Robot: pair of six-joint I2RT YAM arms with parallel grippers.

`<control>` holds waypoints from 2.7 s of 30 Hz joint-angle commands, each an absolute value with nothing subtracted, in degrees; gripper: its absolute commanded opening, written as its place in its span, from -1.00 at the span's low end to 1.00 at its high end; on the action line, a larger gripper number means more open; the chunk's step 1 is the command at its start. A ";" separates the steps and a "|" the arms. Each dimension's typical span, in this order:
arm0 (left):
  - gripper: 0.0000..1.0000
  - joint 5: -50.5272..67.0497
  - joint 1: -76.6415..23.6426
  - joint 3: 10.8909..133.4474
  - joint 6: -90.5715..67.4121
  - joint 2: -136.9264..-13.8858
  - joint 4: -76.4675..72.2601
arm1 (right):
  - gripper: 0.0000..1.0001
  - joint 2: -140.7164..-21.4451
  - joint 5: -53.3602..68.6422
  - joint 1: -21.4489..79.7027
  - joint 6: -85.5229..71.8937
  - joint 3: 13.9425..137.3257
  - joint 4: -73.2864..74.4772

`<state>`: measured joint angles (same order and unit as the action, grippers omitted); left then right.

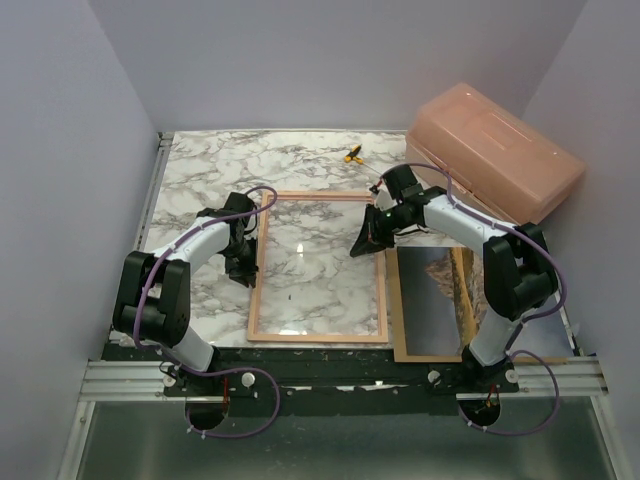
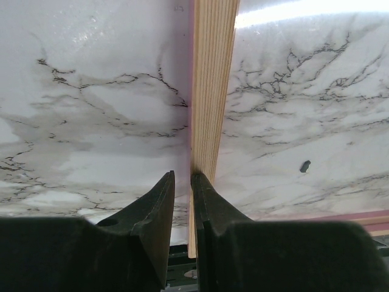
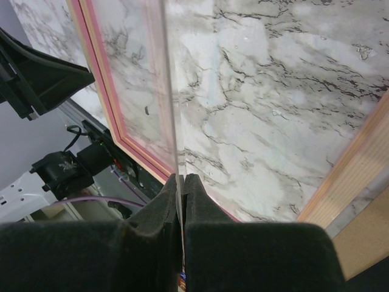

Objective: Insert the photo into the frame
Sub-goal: Place the photo frame item in the photo frame.

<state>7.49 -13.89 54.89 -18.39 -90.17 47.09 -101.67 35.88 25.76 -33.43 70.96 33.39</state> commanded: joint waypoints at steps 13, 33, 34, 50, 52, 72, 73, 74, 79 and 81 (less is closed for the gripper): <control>-0.59 7.82 -15.12 53.70 -18.46 -92.64 45.72 | -0.99 -98.14 33.76 26.51 -37.59 66.19 35.33; -0.71 7.09 -15.38 53.53 -19.16 -93.29 45.94 | -0.99 -92.52 31.22 26.51 -43.37 61.86 31.58; -0.71 6.95 -15.37 53.53 -19.24 -93.32 45.96 | -0.99 -92.02 31.00 26.54 -43.70 61.43 31.41; -0.71 7.21 -15.56 53.61 -18.98 -93.32 45.88 | -0.99 -98.16 38.09 26.54 -37.12 64.68 28.46; -0.71 7.29 -15.60 53.61 -18.98 -93.30 45.89 | -0.99 -98.97 38.79 26.56 -36.68 65.85 28.81; -0.71 7.38 -15.57 53.70 -18.87 -93.43 45.97 | -0.99 -94.49 49.17 26.63 -45.57 68.27 23.73; -0.71 7.38 -15.56 53.70 -18.83 -93.35 45.97 | -0.99 -94.77 49.45 26.58 -45.70 68.37 23.73; -0.71 7.38 -15.56 53.70 -18.84 -93.30 45.97 | -0.99 -94.90 49.63 26.62 -45.73 68.44 23.82; -0.71 7.38 -15.60 53.70 -18.81 -93.38 45.97 | -0.99 -94.70 50.25 26.58 -46.75 69.05 23.55; -0.71 7.38 -15.59 53.75 -18.81 -93.43 45.97 | -0.99 -94.30 50.20 26.61 -47.04 69.84 23.56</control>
<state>7.53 -14.74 55.33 -18.68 -90.67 47.68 -95.02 46.22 25.43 -45.04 67.48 24.88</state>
